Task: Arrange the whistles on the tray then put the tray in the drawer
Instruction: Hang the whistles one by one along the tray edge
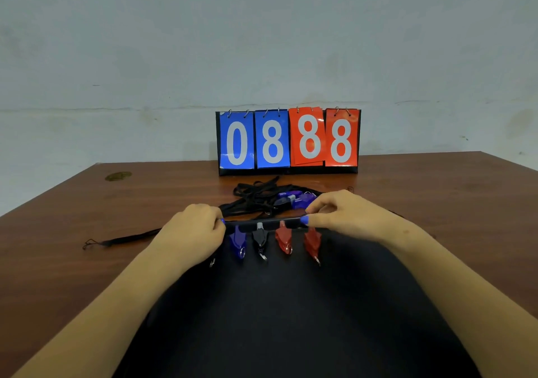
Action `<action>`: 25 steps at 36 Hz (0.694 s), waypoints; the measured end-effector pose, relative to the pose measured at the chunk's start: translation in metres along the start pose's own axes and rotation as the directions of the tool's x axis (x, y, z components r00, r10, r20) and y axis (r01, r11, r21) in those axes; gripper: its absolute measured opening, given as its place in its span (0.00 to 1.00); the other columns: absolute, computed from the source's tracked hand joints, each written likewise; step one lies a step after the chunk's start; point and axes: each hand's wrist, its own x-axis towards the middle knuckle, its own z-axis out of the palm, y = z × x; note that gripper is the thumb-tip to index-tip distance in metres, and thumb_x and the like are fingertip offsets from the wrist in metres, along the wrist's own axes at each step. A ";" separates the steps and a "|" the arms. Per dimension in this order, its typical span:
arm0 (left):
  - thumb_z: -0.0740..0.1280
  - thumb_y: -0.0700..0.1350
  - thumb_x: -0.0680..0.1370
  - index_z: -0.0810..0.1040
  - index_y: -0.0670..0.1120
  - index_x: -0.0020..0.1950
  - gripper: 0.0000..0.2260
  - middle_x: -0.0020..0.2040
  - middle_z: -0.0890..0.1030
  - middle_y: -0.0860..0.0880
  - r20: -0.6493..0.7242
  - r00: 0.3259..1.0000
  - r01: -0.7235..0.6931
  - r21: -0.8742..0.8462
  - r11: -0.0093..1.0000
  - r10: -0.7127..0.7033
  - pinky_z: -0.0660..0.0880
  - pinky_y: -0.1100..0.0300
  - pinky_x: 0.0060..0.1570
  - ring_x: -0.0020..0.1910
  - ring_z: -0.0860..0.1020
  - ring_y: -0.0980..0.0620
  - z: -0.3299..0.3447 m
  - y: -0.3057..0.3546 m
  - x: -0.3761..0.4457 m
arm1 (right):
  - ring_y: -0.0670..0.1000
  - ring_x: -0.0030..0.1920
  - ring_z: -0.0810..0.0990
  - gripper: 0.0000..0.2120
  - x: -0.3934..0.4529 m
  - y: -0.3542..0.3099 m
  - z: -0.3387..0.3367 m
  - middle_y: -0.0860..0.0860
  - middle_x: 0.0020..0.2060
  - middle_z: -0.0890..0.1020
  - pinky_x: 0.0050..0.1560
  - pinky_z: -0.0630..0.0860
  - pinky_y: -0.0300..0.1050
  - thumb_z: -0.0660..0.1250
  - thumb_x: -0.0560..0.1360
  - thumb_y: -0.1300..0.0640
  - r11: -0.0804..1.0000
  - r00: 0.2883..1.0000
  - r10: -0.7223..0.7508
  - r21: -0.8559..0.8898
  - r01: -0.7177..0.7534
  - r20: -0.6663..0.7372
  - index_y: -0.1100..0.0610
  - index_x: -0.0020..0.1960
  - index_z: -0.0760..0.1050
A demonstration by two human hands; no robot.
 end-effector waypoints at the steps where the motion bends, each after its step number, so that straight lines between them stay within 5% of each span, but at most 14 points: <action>1: 0.56 0.47 0.79 0.78 0.45 0.52 0.12 0.49 0.78 0.47 0.000 1.000 0.001 -0.001 1.000 -0.001 0.76 0.52 0.48 0.46 0.76 0.47 0.000 0.000 0.000 | 0.46 0.51 0.77 0.15 -0.001 -0.001 -0.002 0.47 0.48 0.78 0.50 0.72 0.39 0.67 0.72 0.45 1.000 1.000 0.000 -0.028 0.001 0.027 0.49 0.56 0.74; 8: 0.56 0.47 0.80 0.77 0.45 0.52 0.12 0.49 0.77 0.47 0.014 1.000 -0.003 -0.009 1.000 0.003 0.76 0.53 0.49 0.45 0.76 0.49 0.000 0.000 0.002 | 0.47 0.59 0.72 0.26 -0.008 -0.006 -0.001 0.49 0.63 0.72 0.55 0.68 0.40 0.72 0.70 0.48 0.984 0.988 0.025 -0.181 0.004 0.154 0.48 0.66 0.69; 17: 0.56 0.47 0.80 0.77 0.46 0.54 0.12 0.50 0.77 0.48 0.017 1.000 -0.005 -0.007 1.000 0.005 0.75 0.54 0.50 0.47 0.76 0.50 0.002 -0.001 0.001 | 0.45 0.52 0.74 0.26 -0.002 -0.004 0.007 0.45 0.52 0.74 0.56 0.71 0.40 0.70 0.71 0.50 0.984 0.996 -0.012 -0.175 0.027 0.090 0.47 0.68 0.68; 25: 0.55 0.47 0.80 0.77 0.46 0.55 0.12 0.51 0.76 0.48 0.011 1.000 -0.023 -0.002 1.000 0.023 0.74 0.56 0.49 0.48 0.75 0.50 0.002 0.000 0.002 | 0.44 0.50 0.75 0.27 0.002 0.001 0.010 0.46 0.52 0.76 0.50 0.69 0.35 0.71 0.71 0.50 0.987 0.997 -0.030 -0.156 0.041 0.072 0.48 0.68 0.68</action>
